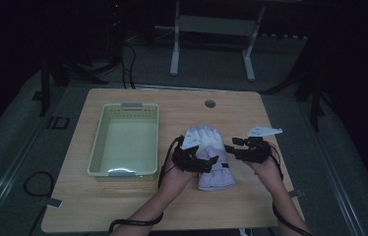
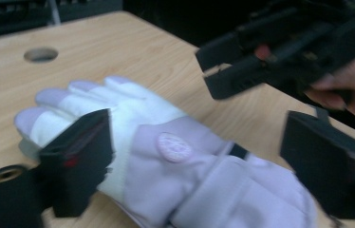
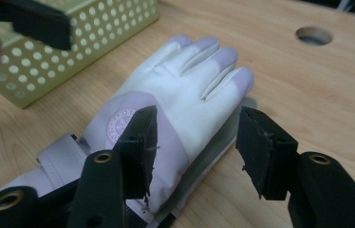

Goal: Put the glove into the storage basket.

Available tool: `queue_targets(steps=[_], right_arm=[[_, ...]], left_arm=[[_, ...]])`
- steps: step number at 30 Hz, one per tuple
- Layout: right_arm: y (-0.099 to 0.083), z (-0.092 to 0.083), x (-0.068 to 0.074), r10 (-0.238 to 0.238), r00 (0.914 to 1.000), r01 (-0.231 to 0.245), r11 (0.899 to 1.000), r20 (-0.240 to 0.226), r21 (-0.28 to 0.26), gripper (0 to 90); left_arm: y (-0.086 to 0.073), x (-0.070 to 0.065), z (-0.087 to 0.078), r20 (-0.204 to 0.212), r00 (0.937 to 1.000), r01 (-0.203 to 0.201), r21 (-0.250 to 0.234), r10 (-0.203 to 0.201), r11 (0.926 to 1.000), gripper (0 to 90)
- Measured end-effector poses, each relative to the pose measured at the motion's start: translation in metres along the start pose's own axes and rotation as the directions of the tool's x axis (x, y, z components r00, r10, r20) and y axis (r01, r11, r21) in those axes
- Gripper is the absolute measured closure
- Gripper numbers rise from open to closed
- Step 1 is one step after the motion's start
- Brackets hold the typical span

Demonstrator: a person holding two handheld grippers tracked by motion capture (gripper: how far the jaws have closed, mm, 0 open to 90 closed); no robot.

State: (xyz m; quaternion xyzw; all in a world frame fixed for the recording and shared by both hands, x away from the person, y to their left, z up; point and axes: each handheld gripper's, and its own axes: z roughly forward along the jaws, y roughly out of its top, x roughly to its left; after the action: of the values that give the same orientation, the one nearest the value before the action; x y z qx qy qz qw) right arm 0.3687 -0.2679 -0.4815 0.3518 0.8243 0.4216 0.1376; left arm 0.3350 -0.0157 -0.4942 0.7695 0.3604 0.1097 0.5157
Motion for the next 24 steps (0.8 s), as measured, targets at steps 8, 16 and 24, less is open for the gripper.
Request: queue_targets(steps=[8,16,24], right_arm=[[-0.017,0.024,0.000,0.016,0.9995,-0.015,0.997,-0.025,0.077,44.4],[-0.032,0.040,0.000,0.054,0.9974,-0.046,0.987,-0.048,0.153,41.7],[-0.038,0.051,-0.010,0.161,0.9821,-0.134,0.962,-0.098,0.236,49.6]], left_arm=[[-0.021,0.014,0.027,-0.122,0.9903,0.085,0.150,-0.066,0.9851,17.1],[-0.042,0.028,0.042,-0.077,0.9783,0.205,0.232,-0.192,0.9509,17.1],[-0.048,0.041,0.051,0.021,0.9620,0.257,0.270,-0.272,0.9279,26.3]])
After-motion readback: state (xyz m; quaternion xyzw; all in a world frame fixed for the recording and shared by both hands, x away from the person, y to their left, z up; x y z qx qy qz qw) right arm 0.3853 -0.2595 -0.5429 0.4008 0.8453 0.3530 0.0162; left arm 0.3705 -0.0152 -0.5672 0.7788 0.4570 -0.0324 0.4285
